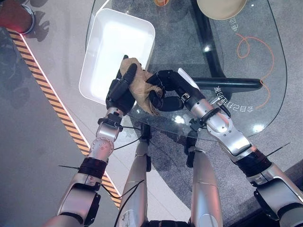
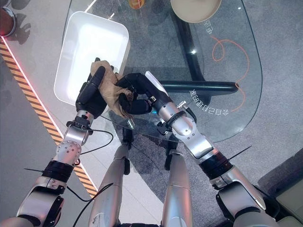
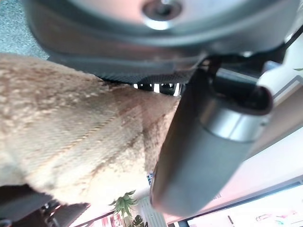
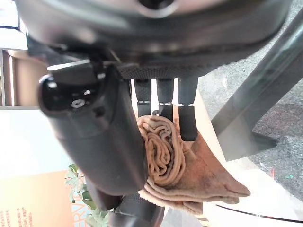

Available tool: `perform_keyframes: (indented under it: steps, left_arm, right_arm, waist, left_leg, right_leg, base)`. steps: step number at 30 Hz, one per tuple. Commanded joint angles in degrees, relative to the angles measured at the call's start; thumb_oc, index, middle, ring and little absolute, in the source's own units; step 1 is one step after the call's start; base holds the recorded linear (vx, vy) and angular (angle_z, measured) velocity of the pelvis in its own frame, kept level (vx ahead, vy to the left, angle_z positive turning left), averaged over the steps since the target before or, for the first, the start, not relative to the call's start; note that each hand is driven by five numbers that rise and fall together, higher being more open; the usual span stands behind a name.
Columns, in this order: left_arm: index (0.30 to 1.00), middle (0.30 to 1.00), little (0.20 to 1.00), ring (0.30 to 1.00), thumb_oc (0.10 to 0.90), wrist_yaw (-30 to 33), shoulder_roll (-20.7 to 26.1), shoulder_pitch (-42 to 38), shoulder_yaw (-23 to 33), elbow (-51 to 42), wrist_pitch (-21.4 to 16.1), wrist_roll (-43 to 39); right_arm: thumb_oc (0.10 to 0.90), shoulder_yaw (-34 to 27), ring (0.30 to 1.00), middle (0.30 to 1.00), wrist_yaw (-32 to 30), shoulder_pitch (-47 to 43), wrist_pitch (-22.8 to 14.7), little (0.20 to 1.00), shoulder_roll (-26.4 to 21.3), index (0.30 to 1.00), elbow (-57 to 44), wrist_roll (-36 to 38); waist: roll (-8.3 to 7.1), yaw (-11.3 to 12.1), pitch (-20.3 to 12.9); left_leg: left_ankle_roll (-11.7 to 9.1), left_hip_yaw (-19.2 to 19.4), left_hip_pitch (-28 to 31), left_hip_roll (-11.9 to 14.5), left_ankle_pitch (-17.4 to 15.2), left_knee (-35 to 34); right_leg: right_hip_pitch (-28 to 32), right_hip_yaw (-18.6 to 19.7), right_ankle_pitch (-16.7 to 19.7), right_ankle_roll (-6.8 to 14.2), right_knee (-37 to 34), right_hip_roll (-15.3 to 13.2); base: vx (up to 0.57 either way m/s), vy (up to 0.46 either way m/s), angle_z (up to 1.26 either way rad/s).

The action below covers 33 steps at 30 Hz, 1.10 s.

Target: Wipe the table with a cloth and put it in the basket.

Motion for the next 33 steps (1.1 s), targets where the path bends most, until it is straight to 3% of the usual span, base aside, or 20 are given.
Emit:
perform_keyframes:
  steps: [1,20,22,23,24,25,33]
  left_arm:
    - [0.3,0.3,0.2,0.3,0.1,-2.6,1.8,-7.4,1.2,-2.6,-5.9,1.4]
    - [0.3,0.3,0.2,0.3,0.1,1.0,-0.3,-7.2,3.4,-4.3,-13.7,3.9]
    - [0.3,0.3,0.2,0.3,0.1,1.2,-0.5,-7.2,3.5,-4.4,-14.1,4.2]
    - [0.3,0.3,0.2,0.3,0.1,1.2,-0.5,-7.2,3.5,-4.4,-14.1,4.2]
    - [0.3,0.3,0.2,0.3,0.1,1.5,-0.4,-7.3,3.5,-4.4,-14.8,4.2]
    - [0.3,0.3,0.2,0.3,0.1,1.6,-0.5,-7.3,3.6,-4.5,-15.0,4.4]
    - [0.3,0.3,0.2,0.3,0.1,3.3,-1.0,-7.3,4.3,-4.4,-17.4,5.2]
  right_arm:
    - [0.1,-1.2,0.3,0.3,1.8,-7.4,-6.0,0.2,4.0,0.3,-12.6,0.8]
    - [0.1,-2.8,0.3,0.3,2.6,-6.8,-6.1,0.2,5.8,0.3,-11.9,-0.4]
    - [0.202,-2.7,0.387,0.387,2.5,-6.8,-6.1,0.302,6.0,0.387,-11.9,-0.5]
    - [0.202,-2.7,0.387,0.387,2.5,-6.8,-6.1,0.302,6.0,0.387,-11.9,-0.5]
    - [0.665,-2.7,0.785,0.785,2.1,-6.8,-6.1,0.765,5.8,0.785,-11.9,-0.1]
    - [0.8,-2.8,0.9,0.9,1.9,-6.7,-6.2,0.9,6.0,0.9,-12.0,-0.1]
    - [0.8,-3.2,0.9,0.9,2.0,-6.4,-6.7,0.9,6.7,0.9,-11.3,-0.4]
  waist:
    - [-2.72,0.6,-1.4]
    - [-2.92,0.9,-1.4]
    - [-2.89,0.9,-1.4]
    - [-2.89,0.9,-1.4]
    - [-2.87,0.9,-1.4]
    - [-2.88,0.9,-1.4]
    - [-2.88,0.8,-1.4]
  left_leg:
    - [2.4,4.4,2.3,-3.3,-10.9,7.4]
    - [2.4,3.9,2.4,-3.6,-10.8,7.1]
    - [2.3,3.9,2.4,-3.6,-10.8,7.1]
    - [2.3,3.9,2.4,-3.6,-10.8,7.1]
    - [2.3,4.0,2.3,-3.6,-10.8,7.1]
    - [2.3,4.0,2.2,-3.6,-10.8,7.1]
    - [2.4,4.0,2.0,-3.7,-10.9,7.4]
  right_leg:
    - [5.0,-2.7,5.9,2.0,-11.4,1.4]
    - [5.0,-2.9,5.8,2.0,-11.5,1.5]
    - [5.1,-2.9,5.8,2.0,-11.6,1.5]
    - [5.1,-2.9,5.8,2.0,-11.6,1.5]
    - [5.0,-2.9,5.8,2.0,-11.6,1.5]
    - [4.9,-2.9,5.8,2.0,-11.5,1.5]
    - [4.6,-2.9,5.7,1.9,-11.3,1.5]
  base:
    - [0.0,0.0,0.0]
    - [0.0,0.0,0.0]
    - [0.0,0.0,0.0]
    - [0.0,0.0,0.0]
    - [0.0,0.0,0.0]
    - [0.0,0.0,0.0]
    - [0.0,0.0,0.0]
